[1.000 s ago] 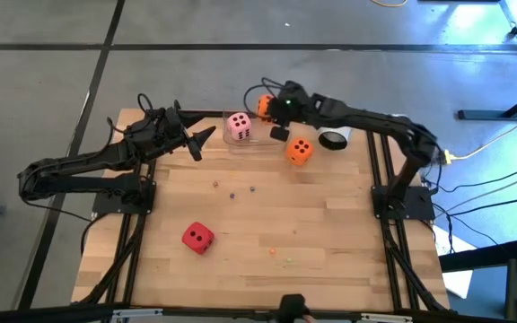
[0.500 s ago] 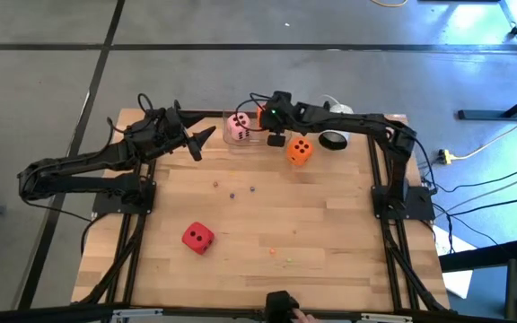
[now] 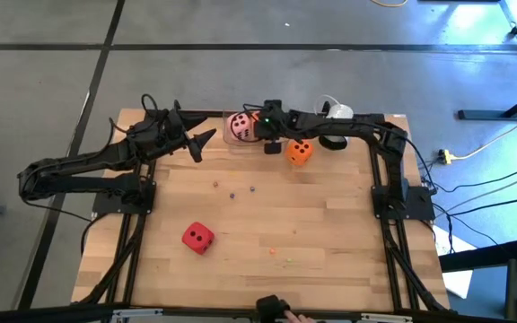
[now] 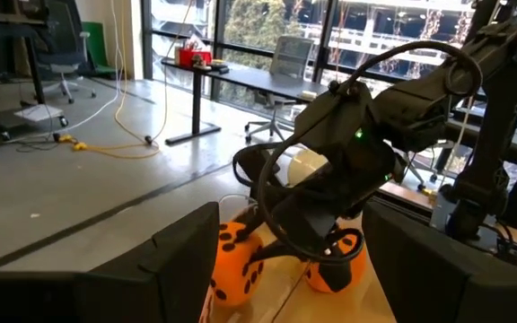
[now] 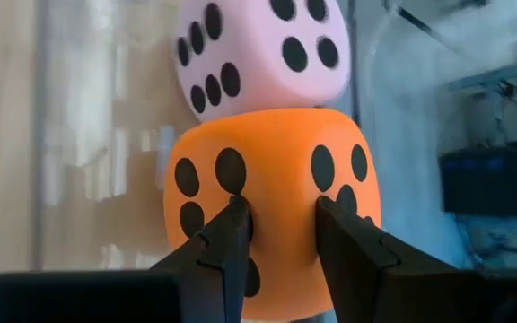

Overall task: Pick & Place Dice
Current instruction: Put the large orange dice into the transparent bin

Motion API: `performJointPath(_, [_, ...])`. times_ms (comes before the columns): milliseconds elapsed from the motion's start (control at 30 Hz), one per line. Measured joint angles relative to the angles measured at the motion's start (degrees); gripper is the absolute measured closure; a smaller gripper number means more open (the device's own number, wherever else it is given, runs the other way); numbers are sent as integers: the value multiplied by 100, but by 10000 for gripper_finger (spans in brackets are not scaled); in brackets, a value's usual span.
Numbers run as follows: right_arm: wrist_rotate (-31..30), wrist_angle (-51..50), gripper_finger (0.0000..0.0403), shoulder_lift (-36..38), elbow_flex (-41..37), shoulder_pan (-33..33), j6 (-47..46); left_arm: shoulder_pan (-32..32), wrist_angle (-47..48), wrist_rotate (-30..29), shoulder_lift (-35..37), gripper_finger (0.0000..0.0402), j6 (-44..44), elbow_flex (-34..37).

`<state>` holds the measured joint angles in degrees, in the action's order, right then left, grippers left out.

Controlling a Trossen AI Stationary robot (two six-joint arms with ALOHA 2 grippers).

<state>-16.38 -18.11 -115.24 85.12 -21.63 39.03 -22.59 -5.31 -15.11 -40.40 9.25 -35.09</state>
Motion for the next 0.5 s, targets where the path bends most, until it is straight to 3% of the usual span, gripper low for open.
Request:
performJointPath(333, [380,85,286,0,0,0,-474,0,-2,6,2,133,67,0])
performJointPath(500, [285,150,286,-34,1,0,-562,0,-2,4,2,134,62,0])
